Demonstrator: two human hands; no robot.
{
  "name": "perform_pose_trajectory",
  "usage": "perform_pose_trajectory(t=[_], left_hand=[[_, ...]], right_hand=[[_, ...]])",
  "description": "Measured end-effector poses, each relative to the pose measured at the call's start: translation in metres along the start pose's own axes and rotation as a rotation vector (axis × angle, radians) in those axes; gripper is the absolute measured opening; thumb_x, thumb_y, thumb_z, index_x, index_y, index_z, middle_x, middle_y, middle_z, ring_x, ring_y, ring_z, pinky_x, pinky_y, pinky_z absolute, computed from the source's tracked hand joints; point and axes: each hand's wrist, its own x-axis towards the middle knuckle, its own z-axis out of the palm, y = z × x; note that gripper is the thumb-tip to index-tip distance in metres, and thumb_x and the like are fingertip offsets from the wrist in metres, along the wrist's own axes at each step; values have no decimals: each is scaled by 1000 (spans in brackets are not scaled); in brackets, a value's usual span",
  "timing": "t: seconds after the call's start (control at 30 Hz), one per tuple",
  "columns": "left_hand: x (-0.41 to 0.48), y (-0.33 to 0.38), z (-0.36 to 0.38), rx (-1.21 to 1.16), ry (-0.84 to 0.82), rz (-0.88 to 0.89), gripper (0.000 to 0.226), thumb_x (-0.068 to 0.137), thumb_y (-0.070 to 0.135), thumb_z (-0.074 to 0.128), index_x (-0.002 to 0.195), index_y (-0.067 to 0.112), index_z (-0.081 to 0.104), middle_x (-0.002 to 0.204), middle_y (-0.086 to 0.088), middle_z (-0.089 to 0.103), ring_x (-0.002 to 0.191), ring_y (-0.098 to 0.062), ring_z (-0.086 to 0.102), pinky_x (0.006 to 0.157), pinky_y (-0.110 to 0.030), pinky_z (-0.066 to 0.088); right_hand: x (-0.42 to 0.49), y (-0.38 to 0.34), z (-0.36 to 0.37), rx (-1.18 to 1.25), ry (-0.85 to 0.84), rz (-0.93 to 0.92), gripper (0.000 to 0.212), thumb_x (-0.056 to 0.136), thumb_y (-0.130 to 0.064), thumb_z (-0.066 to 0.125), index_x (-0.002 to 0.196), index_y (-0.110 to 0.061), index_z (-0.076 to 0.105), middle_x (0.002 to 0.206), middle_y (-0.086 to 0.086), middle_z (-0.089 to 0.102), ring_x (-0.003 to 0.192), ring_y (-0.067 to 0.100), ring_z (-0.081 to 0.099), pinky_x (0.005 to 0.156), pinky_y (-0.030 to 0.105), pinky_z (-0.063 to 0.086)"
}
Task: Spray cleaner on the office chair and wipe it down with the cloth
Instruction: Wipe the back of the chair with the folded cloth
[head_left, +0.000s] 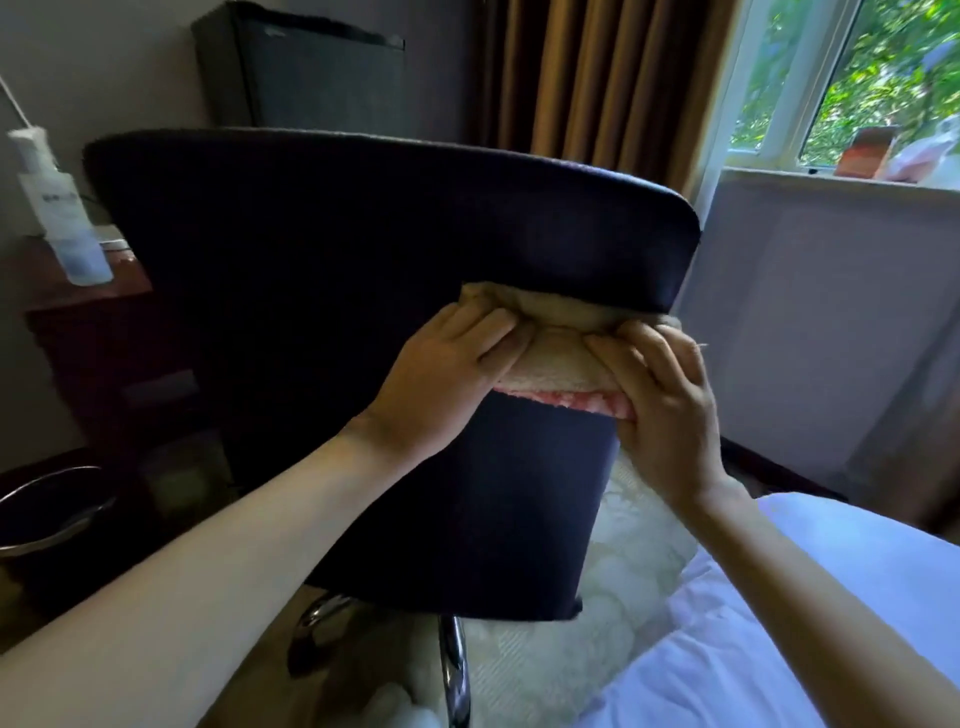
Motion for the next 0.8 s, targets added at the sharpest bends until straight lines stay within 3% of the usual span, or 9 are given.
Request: perform_pose_trajectory(t=[0.1, 0.33, 0.4, 0.53, 0.67, 0.8], left_hand=[[-38, 7, 24, -32, -60, 6, 24, 86, 1, 56, 106, 4, 69, 98, -6, 66, 96, -21, 55, 85, -29, 44], [-94, 21, 42, -40, -319, 52, 30, 74, 8, 64, 104, 10, 70, 100, -4, 66, 99, -22, 55, 92, -32, 38], [-97, 17, 28, -39, -317, 14, 32, 73, 10, 65, 104, 10, 69, 102, -4, 66, 99, -22, 56, 93, -31, 37], [-104, -6, -31, -4, -136, -59, 25, 95, 8, 47, 118, 7, 58, 118, -9, 58, 109, -24, 50, 98, -32, 38], [-102, -50, -104, 165, -29, -131, 25, 98, 4, 47, 112, -1, 68, 115, -16, 63, 107, -32, 52, 96, -40, 46], [-90, -106, -161, 333, -59, -216, 28, 91, 0, 56, 117, 1, 64, 118, -17, 61, 110, -34, 48, 97, -39, 41]], right_hand=[[-44, -10, 24, 56, -91, 38, 37, 81, 5, 66, 115, -9, 68, 112, 9, 59, 103, 32, 51, 103, 29, 39], [-109, -33, 48, 167, -318, 118, 39, 80, -1, 55, 117, -14, 60, 114, 2, 53, 98, 30, 52, 79, 43, 51], [-103, -45, 42, 196, -280, 133, 41, 80, 3, 57, 118, -12, 62, 114, 5, 58, 100, 30, 53, 82, 42, 50], [-52, -83, 24, 219, -102, 26, 40, 80, 7, 59, 115, -9, 68, 110, 10, 65, 103, 31, 53, 94, 37, 46], [19, -132, 29, 225, 38, -142, 28, 96, -6, 52, 117, -13, 68, 112, 6, 63, 104, 26, 50, 81, 38, 52], [86, -185, 43, 234, 130, -207, 25, 96, -13, 55, 117, -15, 67, 116, 4, 62, 103, 26, 49, 78, 35, 51]])
